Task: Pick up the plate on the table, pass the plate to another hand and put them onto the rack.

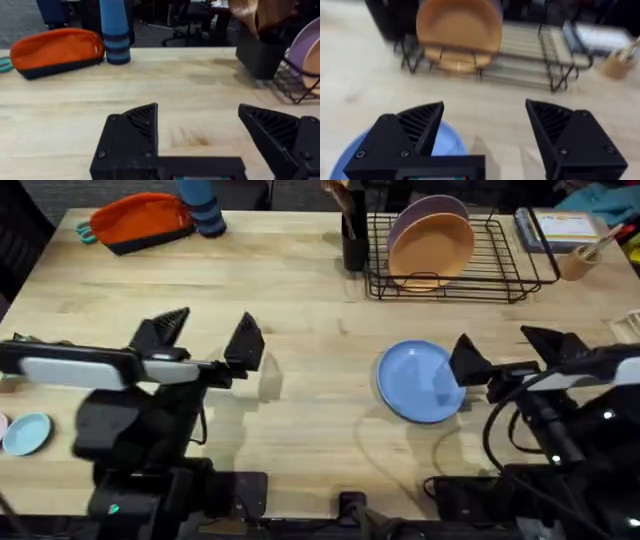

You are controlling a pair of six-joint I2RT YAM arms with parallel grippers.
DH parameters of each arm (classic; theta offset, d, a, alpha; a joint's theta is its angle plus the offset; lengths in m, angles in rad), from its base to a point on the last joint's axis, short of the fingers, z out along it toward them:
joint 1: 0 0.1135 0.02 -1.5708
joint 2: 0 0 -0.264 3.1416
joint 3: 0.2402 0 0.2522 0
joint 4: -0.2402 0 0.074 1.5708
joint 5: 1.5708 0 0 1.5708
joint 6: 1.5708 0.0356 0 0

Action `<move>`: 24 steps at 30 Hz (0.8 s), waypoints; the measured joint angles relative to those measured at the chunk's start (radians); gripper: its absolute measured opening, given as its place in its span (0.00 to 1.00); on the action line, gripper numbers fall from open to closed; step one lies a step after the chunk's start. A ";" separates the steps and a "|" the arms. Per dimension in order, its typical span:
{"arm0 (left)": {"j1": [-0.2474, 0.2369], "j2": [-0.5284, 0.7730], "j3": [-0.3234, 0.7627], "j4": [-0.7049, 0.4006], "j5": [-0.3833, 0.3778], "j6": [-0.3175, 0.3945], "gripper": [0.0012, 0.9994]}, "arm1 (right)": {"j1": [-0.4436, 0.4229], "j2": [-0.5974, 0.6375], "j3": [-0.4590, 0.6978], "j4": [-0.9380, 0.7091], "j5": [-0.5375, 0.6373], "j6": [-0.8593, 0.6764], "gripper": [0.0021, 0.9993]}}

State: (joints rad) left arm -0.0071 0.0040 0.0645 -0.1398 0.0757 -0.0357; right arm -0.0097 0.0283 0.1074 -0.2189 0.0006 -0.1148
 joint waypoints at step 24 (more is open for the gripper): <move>0.000 0.857 0.937 -0.474 0.098 -0.003 0.99 | 0.000 0.849 0.990 -0.565 0.018 -0.023 0.99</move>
State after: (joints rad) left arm -0.0071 0.8611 1.0016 -0.6142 0.1740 -0.0383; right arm -0.0097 0.8768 1.0969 -0.7841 0.0189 -0.1383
